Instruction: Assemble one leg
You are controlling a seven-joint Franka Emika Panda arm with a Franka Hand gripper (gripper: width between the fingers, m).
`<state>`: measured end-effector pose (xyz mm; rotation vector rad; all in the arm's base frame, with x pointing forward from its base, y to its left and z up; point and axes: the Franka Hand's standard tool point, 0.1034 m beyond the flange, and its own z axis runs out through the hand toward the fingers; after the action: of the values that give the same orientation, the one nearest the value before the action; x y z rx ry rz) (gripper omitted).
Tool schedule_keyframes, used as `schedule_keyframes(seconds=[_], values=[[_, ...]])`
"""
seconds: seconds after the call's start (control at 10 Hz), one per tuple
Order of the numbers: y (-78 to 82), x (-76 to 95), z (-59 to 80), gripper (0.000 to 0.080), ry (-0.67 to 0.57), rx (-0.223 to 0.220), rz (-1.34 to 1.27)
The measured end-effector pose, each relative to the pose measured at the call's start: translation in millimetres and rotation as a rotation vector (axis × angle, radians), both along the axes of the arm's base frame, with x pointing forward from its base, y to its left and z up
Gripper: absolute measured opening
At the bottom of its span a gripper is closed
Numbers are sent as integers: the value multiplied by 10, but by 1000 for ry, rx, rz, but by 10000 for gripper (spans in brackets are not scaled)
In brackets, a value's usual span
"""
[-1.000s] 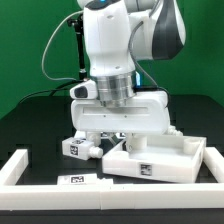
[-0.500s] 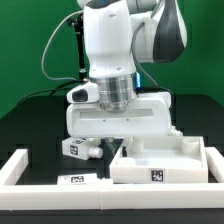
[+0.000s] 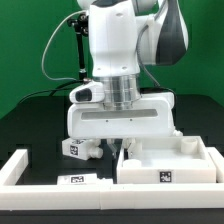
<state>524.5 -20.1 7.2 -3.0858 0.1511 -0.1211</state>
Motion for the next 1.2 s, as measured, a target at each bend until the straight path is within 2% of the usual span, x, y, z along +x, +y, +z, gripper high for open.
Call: schedule_keyframes(seconds=[0.3, 0.5, 0.9, 1.0, 1.1, 1.2], values=[[-9, 406, 29, 58, -30, -22, 19], [-2, 449, 16, 62, 93, 0, -14], [-8, 439, 2, 75, 115, -6, -7], [-8, 439, 1, 260, 115, -6, -7], [0, 440, 5, 394, 114, -5, -6], [63, 402, 92, 394, 115, -3, 0]])
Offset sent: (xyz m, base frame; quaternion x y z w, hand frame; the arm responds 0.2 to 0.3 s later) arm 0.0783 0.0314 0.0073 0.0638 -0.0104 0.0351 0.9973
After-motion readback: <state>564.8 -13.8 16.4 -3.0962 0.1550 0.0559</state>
